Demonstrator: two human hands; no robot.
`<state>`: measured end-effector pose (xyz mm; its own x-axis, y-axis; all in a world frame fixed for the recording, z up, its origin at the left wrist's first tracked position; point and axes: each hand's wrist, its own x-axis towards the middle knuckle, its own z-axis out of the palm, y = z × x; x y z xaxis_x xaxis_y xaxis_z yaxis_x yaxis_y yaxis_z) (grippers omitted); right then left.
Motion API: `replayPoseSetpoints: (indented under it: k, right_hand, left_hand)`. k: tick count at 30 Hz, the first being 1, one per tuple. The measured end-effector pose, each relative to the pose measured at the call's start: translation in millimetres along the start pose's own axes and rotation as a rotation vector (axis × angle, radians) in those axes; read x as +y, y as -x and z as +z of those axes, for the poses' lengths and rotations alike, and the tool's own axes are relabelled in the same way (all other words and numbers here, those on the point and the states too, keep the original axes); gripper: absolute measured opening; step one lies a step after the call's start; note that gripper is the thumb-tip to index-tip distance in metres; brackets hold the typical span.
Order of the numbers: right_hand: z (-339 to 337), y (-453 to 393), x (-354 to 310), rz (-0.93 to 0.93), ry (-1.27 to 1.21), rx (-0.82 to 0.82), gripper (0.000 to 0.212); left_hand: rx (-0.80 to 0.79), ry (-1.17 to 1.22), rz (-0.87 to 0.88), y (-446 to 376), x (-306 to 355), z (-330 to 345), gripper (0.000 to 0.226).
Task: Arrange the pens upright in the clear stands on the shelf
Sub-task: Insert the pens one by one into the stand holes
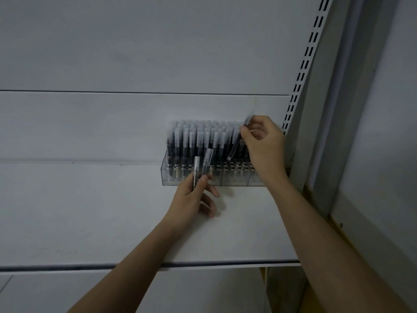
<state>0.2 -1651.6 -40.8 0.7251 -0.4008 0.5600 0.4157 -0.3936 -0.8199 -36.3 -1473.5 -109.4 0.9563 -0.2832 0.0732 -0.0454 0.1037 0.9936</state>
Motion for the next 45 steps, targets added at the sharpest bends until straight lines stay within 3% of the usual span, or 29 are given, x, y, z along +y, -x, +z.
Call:
replayPoseSetpoints:
  k: [13, 18, 23, 26, 29, 34, 40, 45]
  right_hand:
    - [19, 14, 27, -0.016, 0.325, -0.226, 0.022]
    - [21, 22, 33, 0.011, 0.328, -0.243, 0.029]
    - [17, 45, 27, 0.041, 0.146, -0.083, 0.016]
    - [19, 71, 26, 0.159, -0.053, -0.178, 0.006]
    - [23, 89, 27, 0.3, -0.161, -0.288, 0.012]
    - [20, 94, 22, 0.376, -0.338, -0.359, 0.017]
    - [18, 92, 25, 0.386, -0.333, -0.343, 0.021]
    - [13, 89, 28, 0.463, -0.372, -0.208, 0.022]
  left_hand:
    - [-0.045, 0.015, 0.001, 6, 6, 3, 0.018]
    - [-0.056, -0.01, -0.012, 7, 6, 4, 0.02]
    - [-0.044, -0.023, -0.029, 6, 5, 3, 0.029]
    - [-0.056, -0.035, -0.023, 7, 6, 4, 0.028]
    - [-0.074, -0.088, -0.002, 7, 4, 4, 0.028]
    - [-0.105, -0.189, 0.022, 6, 3, 4, 0.028]
    - [-0.128, -0.218, 0.059, 5, 1, 1, 0.029]
    - [-0.156, -0.216, 0.08, 3, 0, 0, 0.016]
